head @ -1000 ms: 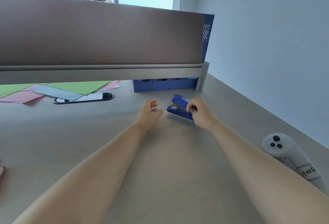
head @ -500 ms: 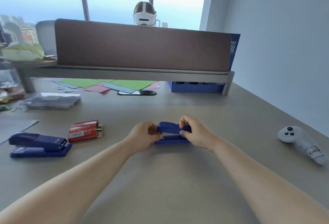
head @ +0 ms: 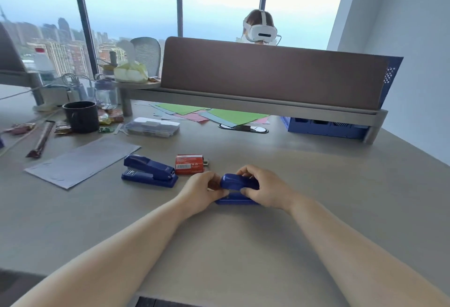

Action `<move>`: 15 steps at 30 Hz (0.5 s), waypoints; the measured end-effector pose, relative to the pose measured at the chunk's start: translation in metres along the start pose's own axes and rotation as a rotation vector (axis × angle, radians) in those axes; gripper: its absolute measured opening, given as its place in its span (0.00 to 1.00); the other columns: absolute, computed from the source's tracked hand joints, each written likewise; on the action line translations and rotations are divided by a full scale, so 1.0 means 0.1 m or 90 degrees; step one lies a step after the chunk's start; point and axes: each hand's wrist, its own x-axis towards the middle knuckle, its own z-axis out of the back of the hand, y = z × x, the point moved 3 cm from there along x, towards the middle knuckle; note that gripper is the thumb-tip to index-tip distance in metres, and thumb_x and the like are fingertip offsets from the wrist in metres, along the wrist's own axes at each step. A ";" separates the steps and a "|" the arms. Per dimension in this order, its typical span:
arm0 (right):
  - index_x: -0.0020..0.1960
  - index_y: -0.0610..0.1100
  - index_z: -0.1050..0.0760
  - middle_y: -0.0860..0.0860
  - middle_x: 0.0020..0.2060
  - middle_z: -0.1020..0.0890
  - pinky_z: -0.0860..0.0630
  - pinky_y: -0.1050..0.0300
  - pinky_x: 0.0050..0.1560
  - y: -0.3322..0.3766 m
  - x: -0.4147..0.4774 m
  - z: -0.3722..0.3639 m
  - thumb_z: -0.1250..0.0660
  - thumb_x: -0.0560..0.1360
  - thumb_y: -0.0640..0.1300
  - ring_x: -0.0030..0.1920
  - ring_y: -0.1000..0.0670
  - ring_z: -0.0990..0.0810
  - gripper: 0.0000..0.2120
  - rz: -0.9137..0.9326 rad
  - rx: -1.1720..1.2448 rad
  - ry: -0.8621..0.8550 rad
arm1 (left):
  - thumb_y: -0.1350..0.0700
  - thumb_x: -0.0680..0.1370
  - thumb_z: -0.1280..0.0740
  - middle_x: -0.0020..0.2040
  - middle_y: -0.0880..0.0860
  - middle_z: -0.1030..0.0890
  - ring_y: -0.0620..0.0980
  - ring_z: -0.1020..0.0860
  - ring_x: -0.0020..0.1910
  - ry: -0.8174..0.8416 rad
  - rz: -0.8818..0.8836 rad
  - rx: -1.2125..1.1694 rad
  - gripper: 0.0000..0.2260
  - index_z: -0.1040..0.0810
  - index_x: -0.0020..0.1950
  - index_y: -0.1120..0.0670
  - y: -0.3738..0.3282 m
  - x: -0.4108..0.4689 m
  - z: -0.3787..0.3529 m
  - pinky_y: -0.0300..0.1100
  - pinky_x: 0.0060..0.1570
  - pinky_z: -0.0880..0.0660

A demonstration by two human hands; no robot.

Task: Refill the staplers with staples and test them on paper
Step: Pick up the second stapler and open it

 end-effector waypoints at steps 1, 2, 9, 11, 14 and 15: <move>0.55 0.46 0.27 0.52 0.46 0.23 0.31 0.59 0.48 0.04 0.03 -0.04 0.33 0.73 0.43 0.46 0.50 0.25 0.11 0.014 -0.021 0.005 | 0.57 0.71 0.28 0.44 0.52 0.18 0.50 0.22 0.42 -0.004 -0.006 -0.009 0.09 0.21 0.49 0.57 0.00 -0.01 0.00 0.42 0.46 0.25; 0.54 0.47 0.27 0.53 0.44 0.23 0.32 0.59 0.46 0.07 0.06 -0.07 0.34 0.73 0.47 0.44 0.50 0.25 0.10 0.025 -0.040 0.006 | 0.57 0.71 0.28 0.43 0.51 0.19 0.49 0.22 0.42 -0.005 -0.013 -0.018 0.09 0.20 0.49 0.58 0.01 -0.02 0.00 0.40 0.45 0.26; 0.48 0.47 0.28 0.50 0.40 0.21 0.33 0.55 0.38 0.06 0.12 -0.18 0.45 0.72 0.61 0.39 0.48 0.26 0.19 0.070 -0.151 -0.098 | 0.55 0.73 0.30 0.44 0.54 0.18 0.52 0.21 0.44 -0.015 -0.021 0.010 0.09 0.19 0.49 0.58 0.01 -0.02 -0.02 0.43 0.45 0.26; 0.49 0.46 0.28 0.50 0.42 0.20 0.32 0.54 0.40 0.06 0.11 -0.18 0.46 0.73 0.61 0.40 0.48 0.26 0.19 0.082 -0.162 -0.139 | 0.54 0.73 0.30 0.45 0.53 0.19 0.51 0.22 0.44 -0.022 -0.029 0.033 0.09 0.19 0.49 0.58 0.00 -0.02 -0.02 0.40 0.43 0.28; 0.51 0.45 0.28 0.51 0.42 0.22 0.32 0.54 0.42 0.06 0.10 -0.14 0.43 0.77 0.55 0.42 0.49 0.27 0.14 0.084 -0.087 -0.187 | 0.54 0.72 0.30 0.44 0.49 0.22 0.47 0.25 0.42 -0.037 -0.028 0.037 0.10 0.20 0.51 0.57 -0.01 -0.03 -0.01 0.37 0.43 0.31; 0.51 0.45 0.28 0.51 0.43 0.21 0.31 0.54 0.43 0.07 0.10 -0.13 0.43 0.77 0.54 0.42 0.48 0.26 0.13 0.083 -0.073 -0.190 | 0.54 0.72 0.29 0.44 0.49 0.23 0.47 0.25 0.43 -0.041 -0.028 0.039 0.11 0.20 0.51 0.57 -0.01 -0.03 -0.02 0.37 0.43 0.31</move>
